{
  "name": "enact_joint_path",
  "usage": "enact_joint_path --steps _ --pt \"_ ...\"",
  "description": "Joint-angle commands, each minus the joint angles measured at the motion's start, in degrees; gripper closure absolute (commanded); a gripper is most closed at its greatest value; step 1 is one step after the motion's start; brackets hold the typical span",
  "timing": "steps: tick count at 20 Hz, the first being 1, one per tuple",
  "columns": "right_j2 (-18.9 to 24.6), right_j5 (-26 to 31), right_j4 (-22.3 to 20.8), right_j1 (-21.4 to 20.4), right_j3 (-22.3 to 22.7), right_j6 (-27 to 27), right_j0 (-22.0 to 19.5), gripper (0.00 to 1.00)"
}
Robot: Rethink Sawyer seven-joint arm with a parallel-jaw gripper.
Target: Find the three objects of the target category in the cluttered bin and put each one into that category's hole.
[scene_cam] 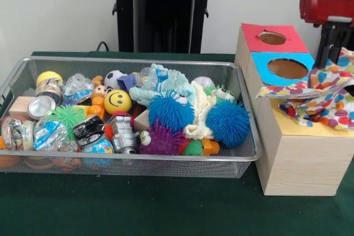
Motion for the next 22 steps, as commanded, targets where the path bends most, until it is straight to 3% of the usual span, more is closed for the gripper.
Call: enact_joint_path --steps 1,22 --pt "1.5 0.51 -1.19 3.99 2.76 2.37 -1.18 1.0" --pt "-0.32 -2.28 -3.14 11.35 -3.8 4.31 0.35 1.0"
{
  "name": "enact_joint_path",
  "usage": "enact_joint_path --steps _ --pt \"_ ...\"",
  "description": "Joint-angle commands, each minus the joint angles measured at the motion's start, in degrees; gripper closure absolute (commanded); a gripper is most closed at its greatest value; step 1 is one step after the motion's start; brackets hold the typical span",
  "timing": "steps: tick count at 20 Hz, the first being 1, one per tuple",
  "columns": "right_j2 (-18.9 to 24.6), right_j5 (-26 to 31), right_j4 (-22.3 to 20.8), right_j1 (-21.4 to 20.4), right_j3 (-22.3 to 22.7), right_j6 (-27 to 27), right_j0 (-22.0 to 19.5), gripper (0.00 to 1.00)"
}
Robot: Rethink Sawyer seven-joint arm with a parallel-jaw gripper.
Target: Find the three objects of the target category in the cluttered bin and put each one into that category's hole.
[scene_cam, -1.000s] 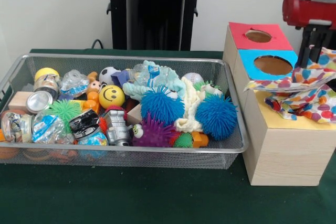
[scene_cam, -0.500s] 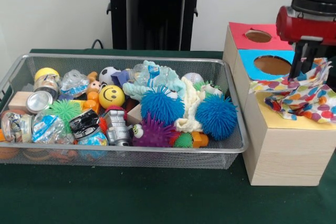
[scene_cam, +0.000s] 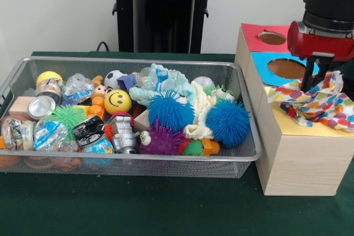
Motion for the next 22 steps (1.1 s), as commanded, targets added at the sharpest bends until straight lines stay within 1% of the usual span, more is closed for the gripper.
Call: enact_joint_path --steps 1,6,11,18,22 --pt "-0.27 -2.22 -2.55 4.88 -1.58 4.45 0.27 1.0" --pt "-0.64 -0.65 -1.79 4.93 -2.85 5.59 1.52 1.0" --pt "-1.0 0.22 -1.44 6.06 -5.04 5.19 2.02 1.0" --pt "-0.52 -3.6 -2.59 10.54 -7.39 2.88 -0.26 1.0" --pt "0.16 -3.71 -2.81 9.73 -6.31 0.89 -1.46 1.0"
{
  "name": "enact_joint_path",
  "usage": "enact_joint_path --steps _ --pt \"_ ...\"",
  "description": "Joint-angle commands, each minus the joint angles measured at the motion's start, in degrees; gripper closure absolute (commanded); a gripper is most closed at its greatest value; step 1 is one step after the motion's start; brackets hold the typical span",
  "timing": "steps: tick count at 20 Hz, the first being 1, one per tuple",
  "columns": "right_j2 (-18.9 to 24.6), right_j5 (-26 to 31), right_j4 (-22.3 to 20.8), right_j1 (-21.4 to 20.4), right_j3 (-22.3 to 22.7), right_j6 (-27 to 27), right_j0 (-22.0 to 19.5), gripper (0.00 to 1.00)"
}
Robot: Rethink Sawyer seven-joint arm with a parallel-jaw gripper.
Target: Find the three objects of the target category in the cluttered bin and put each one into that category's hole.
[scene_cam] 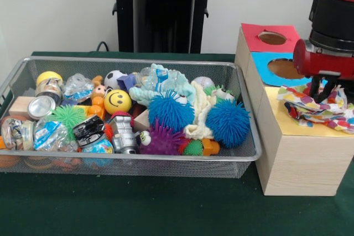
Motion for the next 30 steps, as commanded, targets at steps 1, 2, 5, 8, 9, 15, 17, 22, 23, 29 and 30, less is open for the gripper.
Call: enact_joint_path --steps 1,2,5,8,9,15,17,22,23,29,30 --pt "1.86 -3.65 -2.43 4.76 -0.36 0.6 -3.47 1.0" --pt "1.79 -3.56 -2.49 4.98 -0.55 0.51 -3.61 1.0" --pt "1.8 -4.04 -2.77 5.49 -0.85 0.37 -3.89 1.0" --pt "1.8 -4.5 -3.2 6.54 -1.94 0.12 -4.18 1.0" --pt "1.84 -4.53 -3.26 6.75 -2.2 -0.02 -4.27 1.0" --pt "1.92 -5.48 -3.93 8.91 -3.96 -0.64 -4.88 1.0" --pt "1.92 -5.71 -4.1 9.73 -4.7 -0.73 -4.99 1.0" --pt "2.47 -7.55 -4.41 12.64 -5.87 -0.75 -5.37 1.0" --pt "2.48 -7.77 -4.5 12.92 -6.02 -0.79 -5.42 1.0" --pt "2.31 -9.46 -5.21 14.17 -6.36 -0.73 -5.52 1.0" --pt "2.22 -9.77 -5.33 14.66 -6.76 -0.59 -5.47 1.0"
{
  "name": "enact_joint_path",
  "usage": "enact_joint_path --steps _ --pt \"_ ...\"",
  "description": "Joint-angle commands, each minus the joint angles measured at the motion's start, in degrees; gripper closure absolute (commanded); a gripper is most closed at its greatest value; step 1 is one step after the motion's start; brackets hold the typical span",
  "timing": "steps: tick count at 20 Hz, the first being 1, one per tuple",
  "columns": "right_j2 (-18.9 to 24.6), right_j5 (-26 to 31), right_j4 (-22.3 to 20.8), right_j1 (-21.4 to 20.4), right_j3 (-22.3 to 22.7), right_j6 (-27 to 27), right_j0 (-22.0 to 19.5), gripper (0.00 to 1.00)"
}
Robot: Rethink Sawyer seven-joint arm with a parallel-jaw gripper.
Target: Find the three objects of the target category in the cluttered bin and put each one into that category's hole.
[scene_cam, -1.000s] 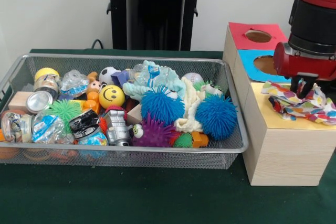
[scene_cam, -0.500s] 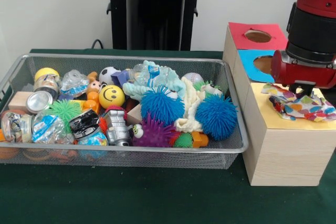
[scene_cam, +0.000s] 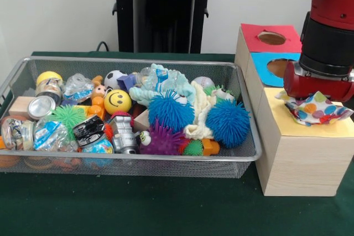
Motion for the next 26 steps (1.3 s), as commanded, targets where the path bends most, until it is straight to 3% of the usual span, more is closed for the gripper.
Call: enact_joint_path --steps 1,10,18,26 --pt "1.73 -10.03 -5.45 10.54 -2.72 -0.6 -3.9 1.0" --pt "2.28 -11.81 -5.72 13.45 -4.76 -0.95 -4.34 1.0" --pt "4.95 -16.08 -6.13 19.37 -8.26 -2.92 -6.65 1.0" --pt "6.96 -18.95 -7.41 20.96 -7.54 -3.81 -8.45 1.0"
